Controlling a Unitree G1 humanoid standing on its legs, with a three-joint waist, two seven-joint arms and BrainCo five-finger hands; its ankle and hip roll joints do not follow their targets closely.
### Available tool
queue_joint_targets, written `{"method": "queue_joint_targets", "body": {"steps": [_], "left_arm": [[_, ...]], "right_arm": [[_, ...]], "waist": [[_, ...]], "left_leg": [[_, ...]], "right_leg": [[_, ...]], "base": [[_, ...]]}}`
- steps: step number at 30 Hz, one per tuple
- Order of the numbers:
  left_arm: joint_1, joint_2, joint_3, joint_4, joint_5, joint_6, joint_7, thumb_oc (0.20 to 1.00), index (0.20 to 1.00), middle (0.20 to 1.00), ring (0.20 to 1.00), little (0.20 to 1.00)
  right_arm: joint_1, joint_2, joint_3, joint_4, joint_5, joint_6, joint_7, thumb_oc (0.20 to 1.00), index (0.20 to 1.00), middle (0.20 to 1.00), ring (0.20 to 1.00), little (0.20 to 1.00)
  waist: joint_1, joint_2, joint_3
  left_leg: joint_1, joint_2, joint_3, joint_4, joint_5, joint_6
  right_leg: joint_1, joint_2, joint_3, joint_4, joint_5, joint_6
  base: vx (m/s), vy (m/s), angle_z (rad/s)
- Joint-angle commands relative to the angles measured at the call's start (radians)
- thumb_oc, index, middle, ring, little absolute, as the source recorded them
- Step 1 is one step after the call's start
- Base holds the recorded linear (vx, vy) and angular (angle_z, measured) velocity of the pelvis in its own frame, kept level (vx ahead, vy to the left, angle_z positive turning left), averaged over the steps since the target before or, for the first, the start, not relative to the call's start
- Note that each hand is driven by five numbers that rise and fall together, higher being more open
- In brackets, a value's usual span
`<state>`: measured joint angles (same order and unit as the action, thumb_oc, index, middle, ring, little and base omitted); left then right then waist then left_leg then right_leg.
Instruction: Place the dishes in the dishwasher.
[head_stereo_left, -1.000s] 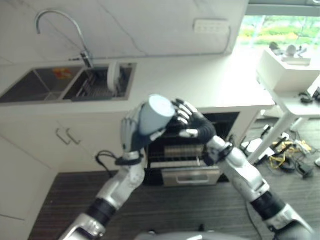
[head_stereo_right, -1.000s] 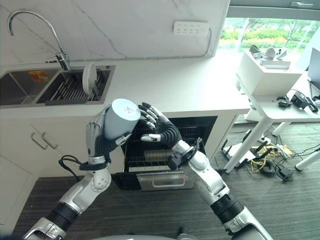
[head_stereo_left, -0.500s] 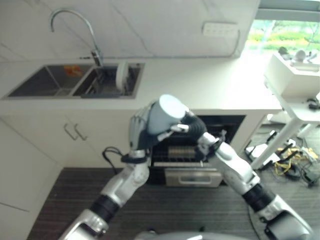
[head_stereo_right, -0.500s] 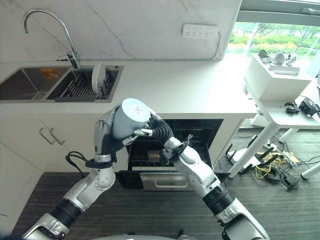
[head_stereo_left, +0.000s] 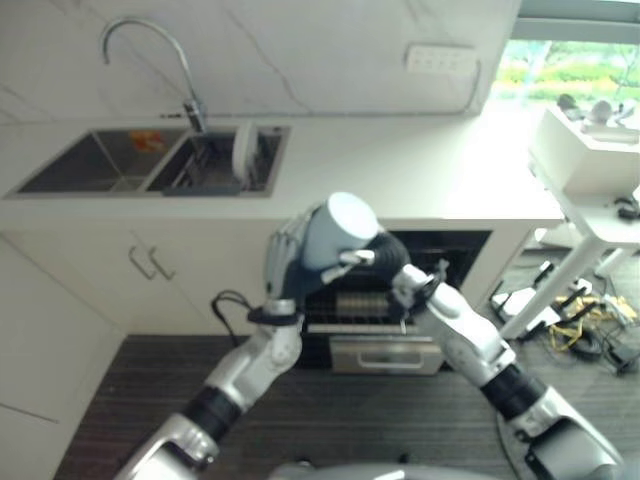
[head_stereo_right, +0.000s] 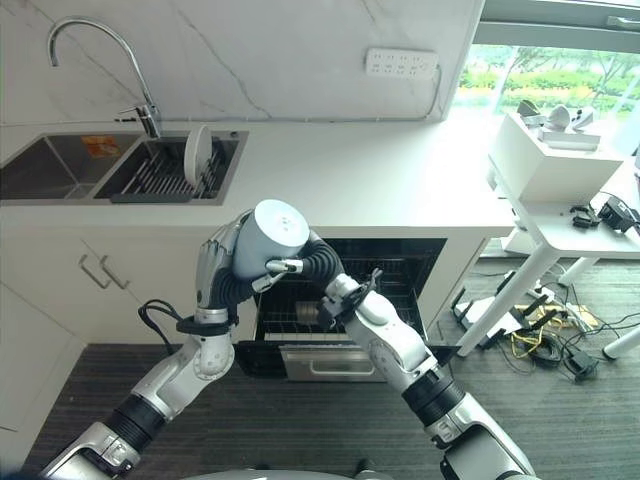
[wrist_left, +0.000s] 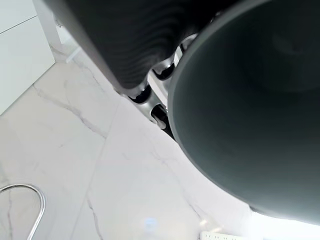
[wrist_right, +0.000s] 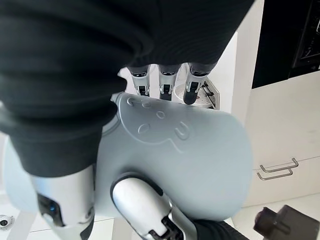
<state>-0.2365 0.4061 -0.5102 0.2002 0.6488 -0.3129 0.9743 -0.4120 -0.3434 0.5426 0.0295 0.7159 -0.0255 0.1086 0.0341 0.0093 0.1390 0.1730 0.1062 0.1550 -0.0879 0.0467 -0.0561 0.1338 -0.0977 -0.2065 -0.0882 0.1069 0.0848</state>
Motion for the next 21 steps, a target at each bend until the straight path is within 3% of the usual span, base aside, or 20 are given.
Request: {"method": "queue_joint_targets", "body": {"steps": [1,12,15,21], "left_arm": [[-0.137,0.009,-0.061,0.031,0.020,-0.029,-0.010,0.200,0.200,0.200,0.200,0.200],[-0.138,0.008,-0.093,0.048,0.018,-0.041,-0.016,0.200,0.200,0.200,0.200,0.200],[-0.146,0.004,-0.104,0.055,0.012,-0.048,-0.015,0.200,0.200,0.200,0.200,0.200],[-0.158,-0.003,-0.125,0.051,0.015,-0.039,-0.023,0.200,0.200,0.200,0.200,0.200]], "right_arm": [[-0.156,0.044,-0.016,-0.048,0.001,-0.058,-0.022,1.000,1.000,1.000,1.000,1.000],[-0.191,0.060,0.014,-0.053,0.054,-0.013,-0.008,1.000,1.000,1.000,1.000,1.000],[-0.207,0.075,0.029,-0.043,0.057,-0.008,-0.008,0.200,0.200,0.200,0.200,0.200],[-0.218,0.095,0.048,-0.030,0.076,-0.021,-0.021,0.200,0.200,0.200,0.200,0.200]], "waist": [[0.020,-0.032,0.028],[0.027,-0.033,0.033],[0.031,-0.033,0.032],[0.034,-0.031,0.035]], "left_leg": [[0.018,-0.011,-0.044,0.017,-0.116,0.011],[0.016,-0.010,-0.046,0.021,-0.117,0.012],[0.014,-0.011,-0.049,0.021,-0.117,0.011],[0.011,-0.012,-0.053,0.023,-0.116,0.013]], "right_leg": [[0.061,-0.047,0.007,0.044,-0.154,0.039],[0.062,-0.045,0.006,0.044,-0.156,0.036],[0.061,-0.045,0.004,0.044,-0.157,0.035],[0.059,-0.045,0.003,0.047,-0.159,0.033]], "base": [[0.00,0.000,0.00],[0.00,0.000,0.00],[0.00,0.000,0.00],[0.00,0.000,0.00]]}}
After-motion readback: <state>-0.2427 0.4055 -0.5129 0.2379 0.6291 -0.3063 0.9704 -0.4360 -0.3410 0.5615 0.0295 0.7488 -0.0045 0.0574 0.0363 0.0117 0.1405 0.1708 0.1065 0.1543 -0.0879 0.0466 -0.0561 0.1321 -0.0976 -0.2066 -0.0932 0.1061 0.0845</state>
